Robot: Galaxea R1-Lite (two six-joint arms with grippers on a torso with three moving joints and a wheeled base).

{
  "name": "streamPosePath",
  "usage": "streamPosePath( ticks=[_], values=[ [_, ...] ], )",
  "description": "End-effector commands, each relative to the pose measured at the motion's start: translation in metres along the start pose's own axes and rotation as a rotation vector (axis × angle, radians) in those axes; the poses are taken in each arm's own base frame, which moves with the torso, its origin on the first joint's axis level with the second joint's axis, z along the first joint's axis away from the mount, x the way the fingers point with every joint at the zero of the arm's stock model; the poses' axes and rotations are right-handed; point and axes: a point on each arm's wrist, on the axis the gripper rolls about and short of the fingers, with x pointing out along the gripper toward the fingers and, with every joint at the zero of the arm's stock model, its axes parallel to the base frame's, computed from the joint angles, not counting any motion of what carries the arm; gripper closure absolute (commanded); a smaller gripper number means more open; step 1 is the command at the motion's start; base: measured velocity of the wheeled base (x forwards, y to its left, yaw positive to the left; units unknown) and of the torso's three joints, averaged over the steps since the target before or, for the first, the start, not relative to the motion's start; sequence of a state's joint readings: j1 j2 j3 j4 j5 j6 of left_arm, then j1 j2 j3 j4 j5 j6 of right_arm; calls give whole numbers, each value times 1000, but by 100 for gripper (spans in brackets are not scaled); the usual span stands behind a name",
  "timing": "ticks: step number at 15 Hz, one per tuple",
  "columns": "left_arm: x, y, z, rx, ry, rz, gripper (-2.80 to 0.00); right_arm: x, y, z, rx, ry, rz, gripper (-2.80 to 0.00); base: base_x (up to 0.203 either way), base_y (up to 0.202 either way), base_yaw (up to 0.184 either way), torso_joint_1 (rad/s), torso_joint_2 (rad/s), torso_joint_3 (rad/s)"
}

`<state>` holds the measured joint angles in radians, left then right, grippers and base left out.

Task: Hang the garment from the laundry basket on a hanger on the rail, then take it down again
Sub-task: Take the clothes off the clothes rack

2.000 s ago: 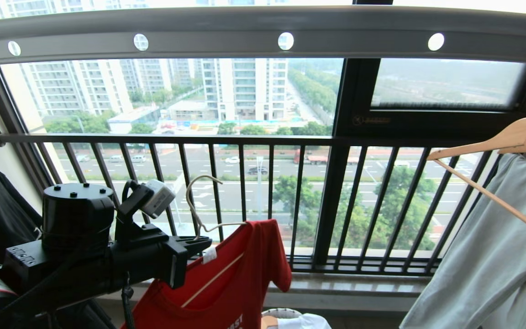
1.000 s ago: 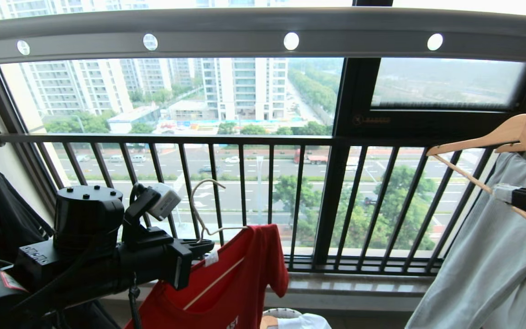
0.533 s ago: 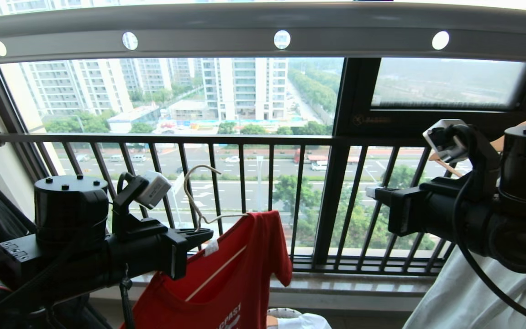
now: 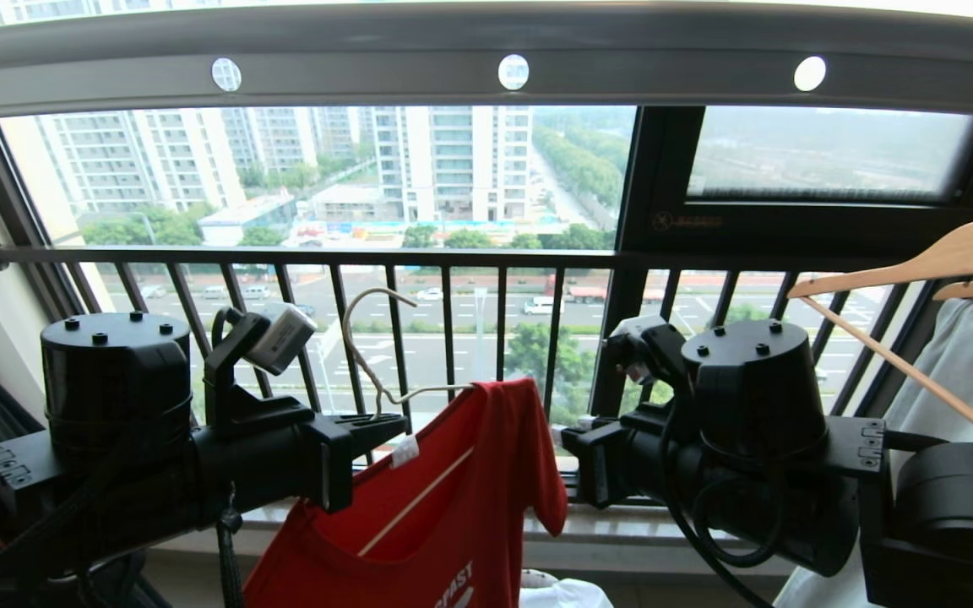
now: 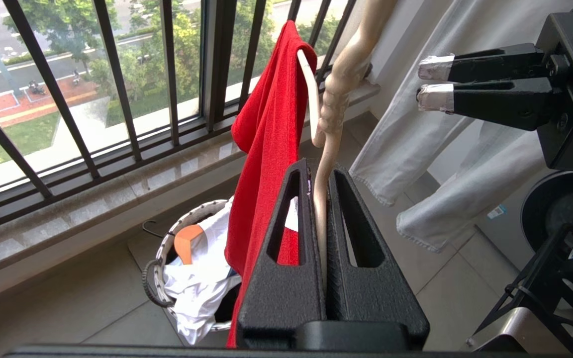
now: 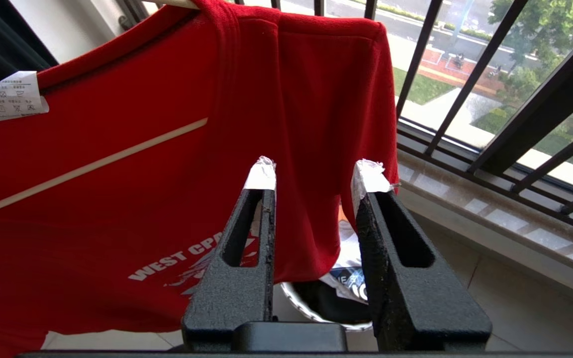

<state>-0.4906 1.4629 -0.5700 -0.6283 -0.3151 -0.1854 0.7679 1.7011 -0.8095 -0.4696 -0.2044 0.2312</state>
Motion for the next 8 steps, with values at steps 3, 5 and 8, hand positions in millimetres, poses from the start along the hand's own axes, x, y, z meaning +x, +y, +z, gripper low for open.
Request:
streamPosePath(
  ticks=[3, 5, 8],
  values=[
    [4, 1, -1, -12, 6, -3, 0, 11, 21, -20, -32, 36, 9, -280, 0, 0, 0, 0, 0, 0],
    [5, -1, 1, -9, -18, -11, 0, 25, 30, -29, -24, 26, -27, -280, 0, 0, 0, 0, 0, 0],
    [5, -1, 2, -11, -25, -11, 0, 40, 42, -33, -4, -70, -69, -280, 0, 0, 0, 0, 0, 0]
  ],
)
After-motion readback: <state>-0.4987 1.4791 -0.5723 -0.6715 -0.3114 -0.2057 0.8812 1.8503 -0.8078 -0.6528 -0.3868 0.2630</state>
